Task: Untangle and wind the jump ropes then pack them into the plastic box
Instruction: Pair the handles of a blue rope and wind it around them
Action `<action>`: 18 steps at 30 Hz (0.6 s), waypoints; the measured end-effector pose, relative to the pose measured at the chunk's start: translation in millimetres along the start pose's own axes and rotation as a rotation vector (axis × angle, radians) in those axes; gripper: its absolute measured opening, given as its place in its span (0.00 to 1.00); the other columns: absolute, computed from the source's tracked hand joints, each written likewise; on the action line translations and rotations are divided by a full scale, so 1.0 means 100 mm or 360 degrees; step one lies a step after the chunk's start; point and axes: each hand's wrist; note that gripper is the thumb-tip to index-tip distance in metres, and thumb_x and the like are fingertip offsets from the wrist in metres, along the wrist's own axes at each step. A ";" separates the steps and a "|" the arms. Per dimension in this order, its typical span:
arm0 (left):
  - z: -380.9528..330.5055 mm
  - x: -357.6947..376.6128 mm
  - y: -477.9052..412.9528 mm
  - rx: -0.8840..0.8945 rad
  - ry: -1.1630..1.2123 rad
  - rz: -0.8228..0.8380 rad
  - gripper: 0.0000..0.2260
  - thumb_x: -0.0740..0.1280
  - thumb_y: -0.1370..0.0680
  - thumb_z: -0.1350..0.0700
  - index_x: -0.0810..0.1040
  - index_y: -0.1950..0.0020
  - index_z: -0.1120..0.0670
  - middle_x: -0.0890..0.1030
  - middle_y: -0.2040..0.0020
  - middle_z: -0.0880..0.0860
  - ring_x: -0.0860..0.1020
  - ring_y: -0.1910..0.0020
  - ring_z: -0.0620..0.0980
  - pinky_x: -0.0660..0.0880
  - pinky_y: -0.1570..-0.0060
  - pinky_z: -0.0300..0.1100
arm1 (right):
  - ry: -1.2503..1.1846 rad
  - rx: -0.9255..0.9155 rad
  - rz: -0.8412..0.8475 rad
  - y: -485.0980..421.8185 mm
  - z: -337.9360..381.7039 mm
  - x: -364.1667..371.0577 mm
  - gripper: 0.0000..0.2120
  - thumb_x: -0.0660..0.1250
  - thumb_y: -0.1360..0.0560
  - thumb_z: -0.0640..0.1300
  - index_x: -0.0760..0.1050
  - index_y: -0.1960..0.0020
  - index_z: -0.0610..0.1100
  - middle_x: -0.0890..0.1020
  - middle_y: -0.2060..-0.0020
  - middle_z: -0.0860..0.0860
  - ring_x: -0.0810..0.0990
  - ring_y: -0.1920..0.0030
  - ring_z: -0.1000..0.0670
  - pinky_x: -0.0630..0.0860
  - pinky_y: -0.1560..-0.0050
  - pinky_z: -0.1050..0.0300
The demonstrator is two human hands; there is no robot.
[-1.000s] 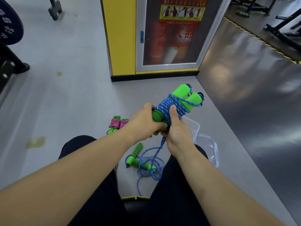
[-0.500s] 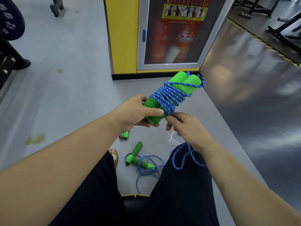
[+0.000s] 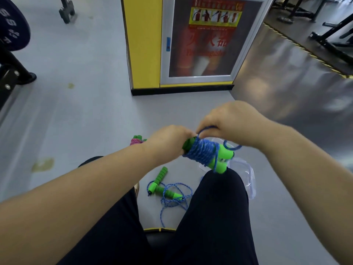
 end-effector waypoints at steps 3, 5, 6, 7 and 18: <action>-0.05 -0.01 0.02 0.0144 -0.0142 0.0152 0.20 0.64 0.22 0.58 0.66 0.31 0.53 0.72 0.38 0.52 0.73 0.42 0.54 0.68 0.48 0.42 | -0.0185 -0.0045 0.0064 -0.06 -0.20 -0.06 0.09 0.68 0.29 0.57 0.81 0.51 0.57 0.83 0.58 0.60 0.77 0.58 0.59 0.66 0.63 0.69; -0.05 -0.03 0.06 0.0204 -0.0073 0.0171 0.17 0.63 0.22 0.58 0.66 0.34 0.54 0.72 0.41 0.52 0.73 0.48 0.53 0.65 0.54 0.40 | -0.0401 -0.0020 0.0165 -0.09 -0.30 -0.05 0.06 0.70 0.30 0.54 0.82 0.54 0.55 0.82 0.62 0.61 0.76 0.61 0.63 0.66 0.62 0.74; -0.06 -0.05 0.07 0.0235 -0.0011 0.0153 0.15 0.64 0.22 0.57 0.66 0.36 0.54 0.72 0.44 0.52 0.71 0.53 0.51 0.64 0.58 0.39 | -0.0574 0.0022 0.0225 -0.11 -0.34 -0.02 0.05 0.71 0.30 0.52 0.82 0.55 0.54 0.82 0.62 0.62 0.76 0.61 0.66 0.67 0.60 0.74; -0.06 -0.08 0.09 0.0262 0.0057 0.0123 0.14 0.65 0.22 0.57 0.66 0.38 0.55 0.72 0.48 0.51 0.69 0.56 0.50 0.63 0.59 0.39 | -0.0761 0.0075 0.0281 -0.11 -0.37 0.02 0.04 0.70 0.29 0.51 0.82 0.56 0.54 0.82 0.63 0.63 0.76 0.61 0.67 0.68 0.59 0.75; 0.04 -0.23 0.17 0.0572 0.0072 0.0025 0.16 0.64 0.27 0.66 0.74 0.41 0.56 0.76 0.44 0.52 0.72 0.46 0.52 0.69 0.48 0.47 | -0.2471 0.0276 0.0519 0.23 -0.40 0.57 0.19 0.79 0.47 0.61 0.80 0.67 0.49 0.67 0.79 0.55 0.60 0.78 0.58 0.61 0.77 0.68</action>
Point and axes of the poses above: each hand's wrist, its own y-axis away from the middle knuckle, its own x-axis out of the palm, z = x × y
